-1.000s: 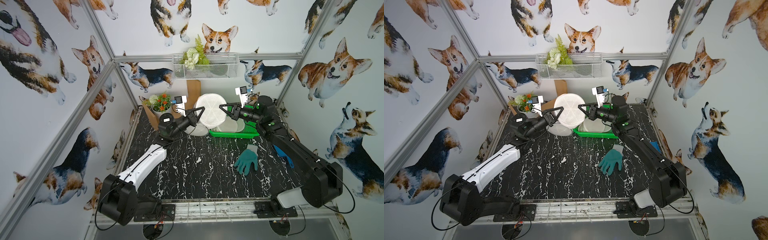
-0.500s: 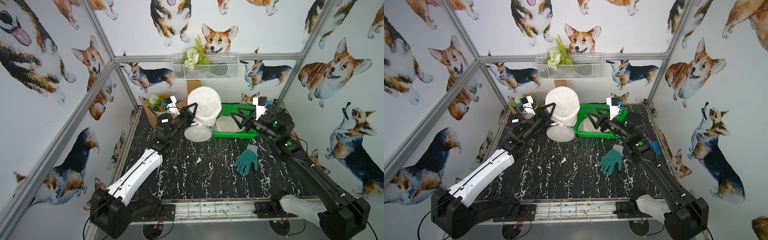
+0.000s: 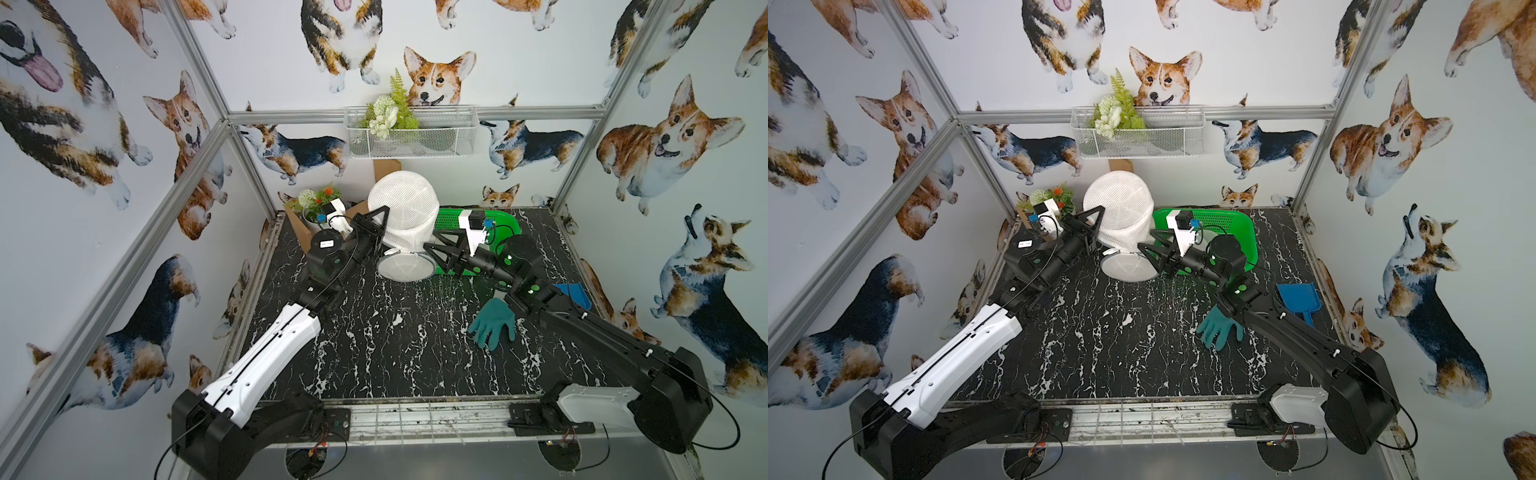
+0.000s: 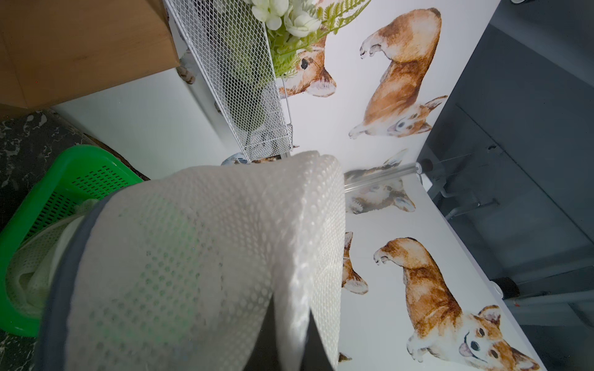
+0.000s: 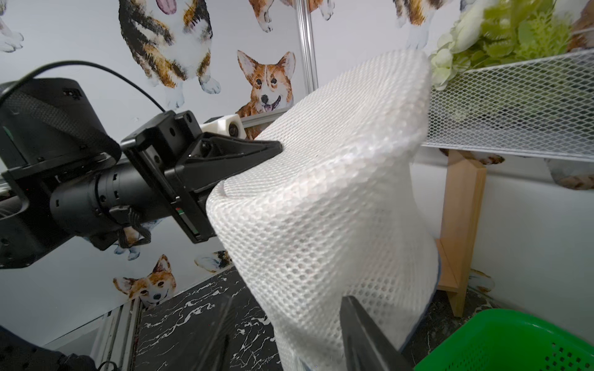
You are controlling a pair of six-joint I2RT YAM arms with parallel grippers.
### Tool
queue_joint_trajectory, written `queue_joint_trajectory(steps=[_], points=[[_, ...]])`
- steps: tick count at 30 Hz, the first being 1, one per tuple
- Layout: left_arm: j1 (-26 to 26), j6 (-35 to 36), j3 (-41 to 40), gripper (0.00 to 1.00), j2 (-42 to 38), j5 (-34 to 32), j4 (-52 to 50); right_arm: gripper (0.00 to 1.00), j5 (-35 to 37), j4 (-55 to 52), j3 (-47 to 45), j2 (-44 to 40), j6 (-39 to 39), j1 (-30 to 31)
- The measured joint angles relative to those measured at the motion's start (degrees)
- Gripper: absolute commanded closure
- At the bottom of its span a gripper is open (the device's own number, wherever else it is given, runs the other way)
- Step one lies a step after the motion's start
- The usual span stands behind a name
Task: Turn the laundry bag inside out
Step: Turn over the laundry bag.
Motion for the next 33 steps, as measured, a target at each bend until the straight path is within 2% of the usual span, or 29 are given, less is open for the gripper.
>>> queue_joint_trajectory(steps=[2, 6, 10, 17, 25, 26, 28, 30, 32, 33], points=[[0.0, -1.07, -0.5, 1.0, -0.66, 0.02, -0.28, 0.69, 1.18, 0.98, -0.02, 0.33, -0.28, 0.59], [0.0, -3.5, -1.46, 1.0, -2.58, 0.17, -0.85, 0.77, 1.64, 2.56, -0.48, 0.92, -0.39, 1.18], [0.0, -4.96, -2.16, 1.0, -3.82, 0.17, -1.44, 1.0, 1.44, 3.76, -0.61, 1.66, -0.28, 1.49], [-0.04, -7.96, -1.4, 1.0, -3.8, 0.63, -4.26, 1.0, 1.33, 5.46, -2.93, 1.86, 0.31, 1.51], [-0.13, -14.05, 6.69, 1.0, 1.88, 5.11, -13.84, 1.0, 6.25, 5.27, -8.31, 1.22, -1.25, 1.64], [-0.13, -14.84, 7.65, 1.0, 2.4, 5.14, -14.97, 0.99, 6.56, 5.03, -7.93, 1.25, -1.4, 1.64], [-0.11, -16.52, 9.31, 1.0, 3.17, 5.33, -17.35, 0.69, 7.32, 4.02, -6.38, 1.11, -1.49, 1.62], [-0.09, -18.01, 10.67, 1.0, 3.52, 5.27, -19.67, 0.46, 8.63, 2.49, -4.98, 0.15, -1.77, 1.51], [-0.09, -19.3, 11.67, 1.0, 3.54, 5.05, -21.68, 0.38, 10.25, 0.81, -4.68, -1.92, -2.62, 1.51], [-0.09, -20.02, 12.11, 1.0, 3.5, 4.61, -22.86, 0.38, 11.06, -0.15, -5.2, -3.61, -3.08, 1.51]])
